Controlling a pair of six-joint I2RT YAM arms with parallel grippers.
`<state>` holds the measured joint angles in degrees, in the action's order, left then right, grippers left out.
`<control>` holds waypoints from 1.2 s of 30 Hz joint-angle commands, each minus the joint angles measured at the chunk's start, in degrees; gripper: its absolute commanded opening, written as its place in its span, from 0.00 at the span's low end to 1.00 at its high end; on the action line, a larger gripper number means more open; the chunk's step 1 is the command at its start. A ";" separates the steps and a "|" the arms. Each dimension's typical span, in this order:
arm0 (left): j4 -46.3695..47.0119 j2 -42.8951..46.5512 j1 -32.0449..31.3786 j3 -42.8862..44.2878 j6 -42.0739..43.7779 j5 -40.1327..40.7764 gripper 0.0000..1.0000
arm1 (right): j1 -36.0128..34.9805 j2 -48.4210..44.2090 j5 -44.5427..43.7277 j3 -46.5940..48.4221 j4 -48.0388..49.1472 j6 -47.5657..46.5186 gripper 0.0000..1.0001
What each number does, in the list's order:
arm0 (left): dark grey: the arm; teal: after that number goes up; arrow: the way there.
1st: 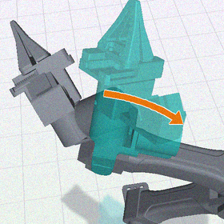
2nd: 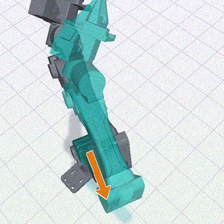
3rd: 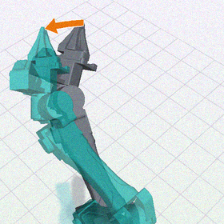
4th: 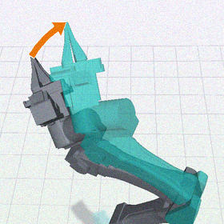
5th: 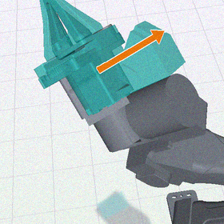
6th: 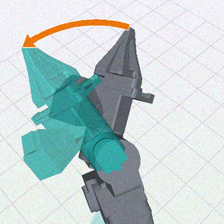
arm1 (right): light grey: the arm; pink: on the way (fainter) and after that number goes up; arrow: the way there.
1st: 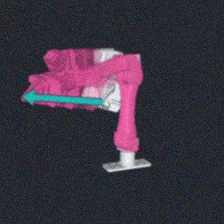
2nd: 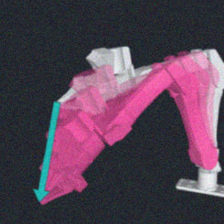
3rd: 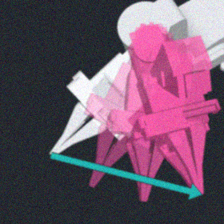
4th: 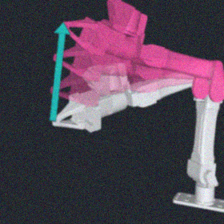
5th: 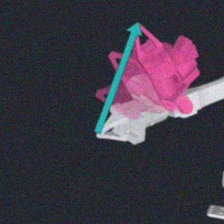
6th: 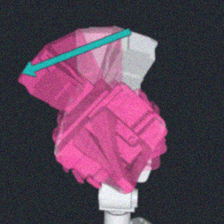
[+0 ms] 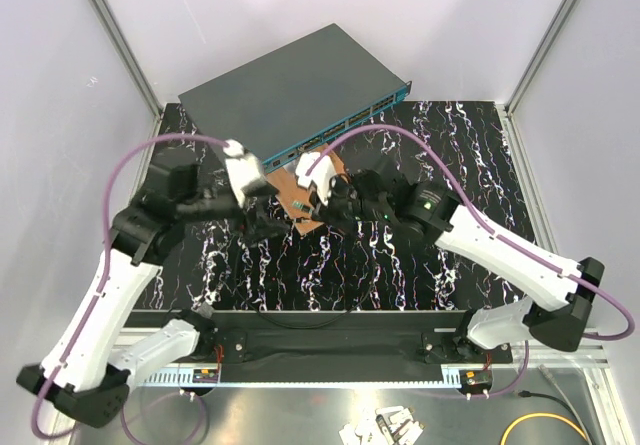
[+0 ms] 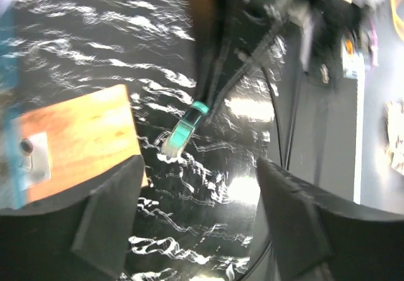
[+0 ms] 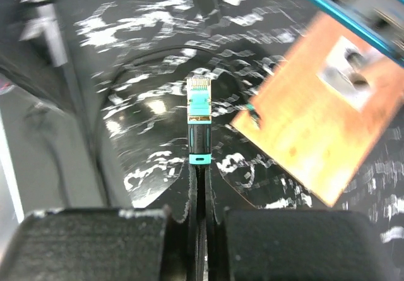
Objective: Insert the plug into the switch port
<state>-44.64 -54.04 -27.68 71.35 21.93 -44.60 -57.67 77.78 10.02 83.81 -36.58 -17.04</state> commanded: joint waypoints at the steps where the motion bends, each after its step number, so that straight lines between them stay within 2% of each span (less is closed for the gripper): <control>1: 16.13 2.62 8.06 -0.07 -21.02 -2.32 0.83 | 2.47 3.06 -9.64 2.84 3.71 9.10 0.00; 2: 17.99 2.97 12.08 0.01 -28.71 -2.77 0.85 | 3.43 4.04 -12.02 4.15 2.58 10.43 0.00; 4: 23.16 3.68 16.15 -0.25 -36.22 -2.60 0.87 | 4.23 7.02 -15.11 8.72 0.64 13.42 0.00; 5: 24.94 4.72 20.08 -0.60 -43.39 -2.42 0.88 | 4.23 7.73 -15.73 10.13 -1.20 14.30 0.00; 7: 28.98 6.22 23.36 -2.88 -49.77 0.38 0.88 | 4.23 9.14 -17.13 12.69 -2.00 16.67 0.00; 8: 29.26 7.01 25.81 -3.58 -53.88 1.96 0.88 | 4.23 9.41 -17.58 13.22 -2.53 18.86 0.00; 11: 27.77 10.18 29.60 -5.78 -59.09 10.22 0.89 | 4.23 10.99 -19.42 15.06 -3.84 23.18 0.00; 12: 26.98 11.05 30.49 -6.57 -60.33 13.54 0.90 | 4.23 11.51 -20.30 16.46 -4.72 25.10 0.00; 15: 24.87 11.07 32.77 -8.15 -64.38 16.55 0.91 | 4.15 13.10 -21.01 17.79 -7.28 27.66 0.00; 19: 26.00 9.40 33.22 -11.05 -67.37 18.76 0.93 | 3.71 14.68 -22.76 19.72 -10.44 30.31 0.00; 23: 28.46 8.08 33.22 -13.95 -69.83 19.99 0.94 | 2.83 17.40 -21.01 23.49 -17.54 30.75 0.00; 27: 30.67 7.37 33.31 -16.50 -71.24 22.35 0.94 | 2.04 21.62 -21.18 33.33 -24.41 28.12 0.00; 31: 35.66 6.50 34.10 -19.93 -75.01 20.52 0.94 | 1.95 25.05 -20.92 38.53 -27.84 28.64 0.00; 36: 39.19 3.86 34.27 -21.08 -77.39 19.73 0.93 | 1.95 26.02 -25.21 37.40 -26.62 28.82 0.00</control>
<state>-12.71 -48.90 6.26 50.54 -52.77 -24.73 -55.33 103.15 -10.98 120.01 -62.11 11.42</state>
